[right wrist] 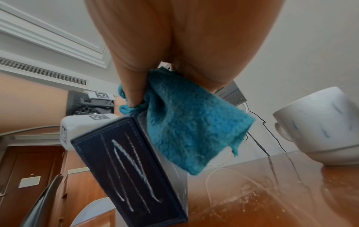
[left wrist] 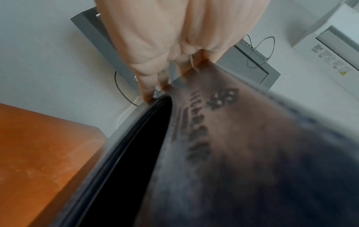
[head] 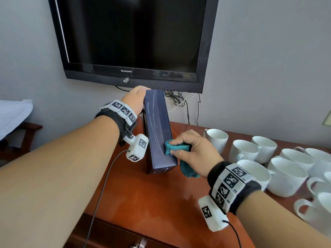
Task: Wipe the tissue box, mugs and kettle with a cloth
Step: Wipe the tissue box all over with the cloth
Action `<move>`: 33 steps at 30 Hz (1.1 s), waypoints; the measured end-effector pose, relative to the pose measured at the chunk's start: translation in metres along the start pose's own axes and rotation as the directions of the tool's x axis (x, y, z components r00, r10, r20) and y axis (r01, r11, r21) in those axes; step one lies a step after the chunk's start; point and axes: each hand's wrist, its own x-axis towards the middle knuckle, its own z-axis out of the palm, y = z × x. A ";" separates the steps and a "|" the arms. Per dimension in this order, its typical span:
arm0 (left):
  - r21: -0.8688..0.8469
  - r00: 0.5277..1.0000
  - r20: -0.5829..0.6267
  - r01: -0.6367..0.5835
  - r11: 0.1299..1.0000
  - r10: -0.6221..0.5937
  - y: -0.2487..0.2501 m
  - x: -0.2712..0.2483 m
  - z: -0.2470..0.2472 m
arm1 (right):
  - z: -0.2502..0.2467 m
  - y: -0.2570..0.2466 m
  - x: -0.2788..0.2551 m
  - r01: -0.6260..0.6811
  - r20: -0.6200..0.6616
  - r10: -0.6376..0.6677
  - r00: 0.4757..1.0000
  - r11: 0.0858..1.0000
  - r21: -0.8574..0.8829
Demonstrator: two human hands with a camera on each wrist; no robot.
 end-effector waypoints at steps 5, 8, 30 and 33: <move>0.093 0.999 -0.054 0.001 0.996 0.004 -0.005 0.013 -0.003 | 0.000 0.002 -0.002 -0.032 0.026 0.031 0.999 0.999 0.020; 0.094 0.998 -0.056 0.000 0.996 0.005 -0.004 0.015 -0.005 | -0.002 0.001 -0.007 -0.051 0.048 0.049 0.998 0.998 0.036; -0.156 0.978 0.137 -0.133 0.979 0.155 0.035 -0.035 -0.031 | -0.010 -0.048 0.039 0.151 -0.013 -0.163 0.986 0.939 -0.309; -0.123 0.964 0.133 -0.215 0.969 0.231 0.039 -0.046 -0.037 | -0.014 -0.062 0.061 0.178 -0.077 -0.213 0.974 0.930 -0.322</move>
